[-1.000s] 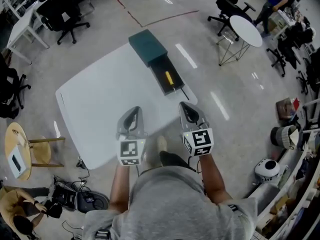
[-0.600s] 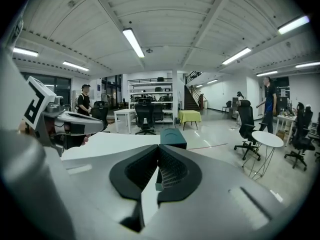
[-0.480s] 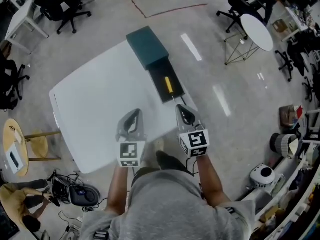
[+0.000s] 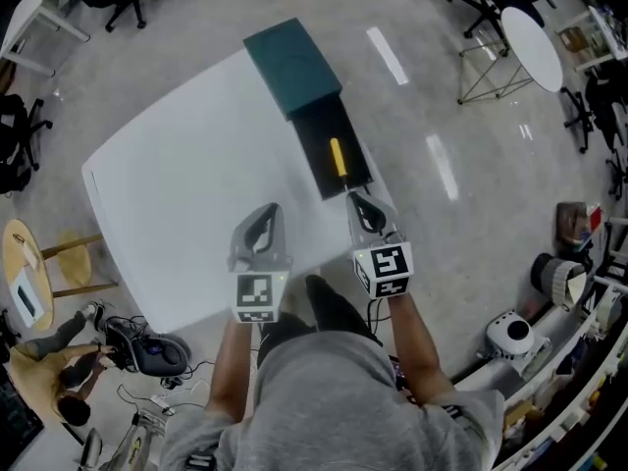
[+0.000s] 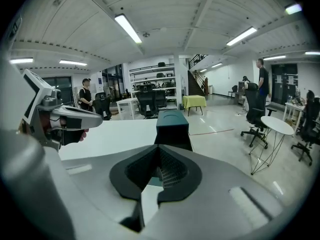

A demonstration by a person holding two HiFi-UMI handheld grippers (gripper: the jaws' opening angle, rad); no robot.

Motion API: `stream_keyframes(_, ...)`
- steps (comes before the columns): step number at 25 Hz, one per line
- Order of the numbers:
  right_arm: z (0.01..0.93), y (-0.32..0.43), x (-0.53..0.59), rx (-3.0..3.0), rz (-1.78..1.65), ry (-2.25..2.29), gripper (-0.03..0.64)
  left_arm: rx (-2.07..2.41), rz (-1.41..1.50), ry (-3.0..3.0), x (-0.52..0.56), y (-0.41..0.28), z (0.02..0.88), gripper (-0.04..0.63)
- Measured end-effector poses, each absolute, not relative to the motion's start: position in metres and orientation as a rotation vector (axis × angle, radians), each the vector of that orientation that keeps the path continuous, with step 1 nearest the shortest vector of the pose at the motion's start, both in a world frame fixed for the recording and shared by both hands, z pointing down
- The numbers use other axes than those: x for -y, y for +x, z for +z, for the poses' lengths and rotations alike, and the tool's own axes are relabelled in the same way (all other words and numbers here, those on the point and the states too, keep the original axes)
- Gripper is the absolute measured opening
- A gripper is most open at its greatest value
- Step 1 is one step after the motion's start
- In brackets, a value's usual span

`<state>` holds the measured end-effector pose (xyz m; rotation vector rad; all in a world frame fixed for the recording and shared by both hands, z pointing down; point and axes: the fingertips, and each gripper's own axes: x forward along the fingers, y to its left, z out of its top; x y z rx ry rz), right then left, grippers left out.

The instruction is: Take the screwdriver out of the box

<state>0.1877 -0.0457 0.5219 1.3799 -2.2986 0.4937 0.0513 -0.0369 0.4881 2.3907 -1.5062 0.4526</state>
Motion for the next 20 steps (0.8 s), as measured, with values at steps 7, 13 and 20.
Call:
stream_keyframes(7, 0.557, 0.191, 0.062, 2.257, 0.57, 1.32, 0.003, 1.464, 0.488, 2.336, 0.053, 0.062, 0.523, 0.011)
stream_keyframes(13, 0.578, 0.188, 0.079, 2.212, 0.626, 1.284, 0.005, 1.452, 0.494, 2.314, 0.068, 0.064, 0.54, 0.011)
stream_keyframes(20, 0.604, 0.191, 0.091, 2.073, 0.736, 1.222, 0.111, 1.442, 0.511, 2.291, 0.076, 0.066, 0.546, 0.011)
